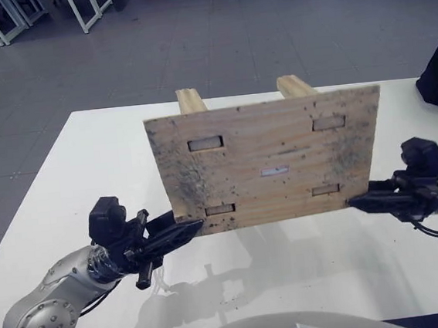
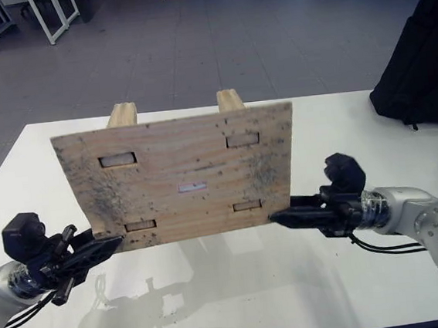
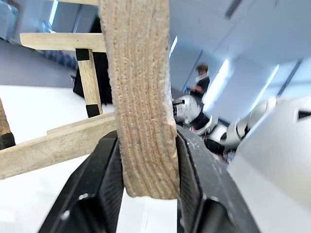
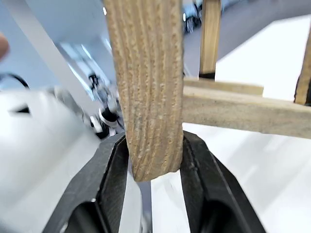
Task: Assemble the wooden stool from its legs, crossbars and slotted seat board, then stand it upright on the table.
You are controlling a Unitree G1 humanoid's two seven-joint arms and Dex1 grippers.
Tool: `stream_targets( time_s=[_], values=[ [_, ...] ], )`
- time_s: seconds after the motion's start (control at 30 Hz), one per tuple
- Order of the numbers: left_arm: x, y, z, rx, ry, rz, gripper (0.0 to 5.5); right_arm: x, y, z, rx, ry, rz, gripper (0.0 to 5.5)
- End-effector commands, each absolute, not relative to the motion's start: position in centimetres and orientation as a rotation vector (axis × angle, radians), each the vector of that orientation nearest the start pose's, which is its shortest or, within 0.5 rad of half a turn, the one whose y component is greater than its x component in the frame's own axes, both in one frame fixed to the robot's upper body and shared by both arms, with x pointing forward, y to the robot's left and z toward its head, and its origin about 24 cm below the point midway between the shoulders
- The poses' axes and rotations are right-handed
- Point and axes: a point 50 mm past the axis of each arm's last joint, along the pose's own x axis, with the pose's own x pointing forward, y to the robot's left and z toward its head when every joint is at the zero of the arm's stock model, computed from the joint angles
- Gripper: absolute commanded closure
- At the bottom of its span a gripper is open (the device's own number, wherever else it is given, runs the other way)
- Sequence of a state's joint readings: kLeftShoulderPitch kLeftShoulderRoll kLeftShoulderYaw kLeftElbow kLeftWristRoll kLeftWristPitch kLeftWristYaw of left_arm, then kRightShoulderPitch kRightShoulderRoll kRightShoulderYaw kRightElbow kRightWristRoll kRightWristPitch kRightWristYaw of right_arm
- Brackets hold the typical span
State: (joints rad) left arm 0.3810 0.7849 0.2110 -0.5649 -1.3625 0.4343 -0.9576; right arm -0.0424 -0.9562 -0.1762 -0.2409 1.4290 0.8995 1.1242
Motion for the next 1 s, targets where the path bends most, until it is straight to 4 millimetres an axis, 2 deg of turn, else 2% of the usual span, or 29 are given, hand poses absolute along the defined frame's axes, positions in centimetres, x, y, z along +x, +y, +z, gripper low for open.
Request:
stream_targets(
  time_s=[0.03, 0.13, 0.3, 0.5, 0.67, 0.8, 1.0],
  values=[
    [15.5, 18.2, 17.0, -0.553, -0.12, -1.201, 4.18, 20.2, -19.3, 19.2, 0.858, 0.215, 1.45, 4.08],
    [15.9, 18.3, 17.2, -0.627, -0.163, -1.126, 4.18, 20.2, -18.6, 19.5, 0.958, 0.168, 1.379, 4.08],
    [16.2, 18.2, 17.2, -0.669, -0.156, -1.053, 4.18, 19.0, -17.0, 19.1, 1.016, 0.138, 1.336, 4.09],
    [17.7, 18.6, 17.4, -0.737, -0.16, -0.886, 4.18, 19.1, -15.9, 18.1, 1.157, 0.072, 1.082, 4.08],
    [18.9, 17.3, 17.7, -0.869, -0.211, -0.704, 4.18, 19.1, -14.4, 18.0, 1.249, 0.097, 0.922, 4.08],
    [19.9, 16.7, 17.9, -0.974, -0.214, -0.586, 4.18, 18.6, -12.9, 18.6, 1.271, 0.125, 0.901, 4.08],
    [22.5, 16.1, 18.0, -1.057, -0.102, -0.36, 4.18, 21.1, -12.2, 19.8, 1.282, 0.166, 0.708, 4.08]
  ],
)
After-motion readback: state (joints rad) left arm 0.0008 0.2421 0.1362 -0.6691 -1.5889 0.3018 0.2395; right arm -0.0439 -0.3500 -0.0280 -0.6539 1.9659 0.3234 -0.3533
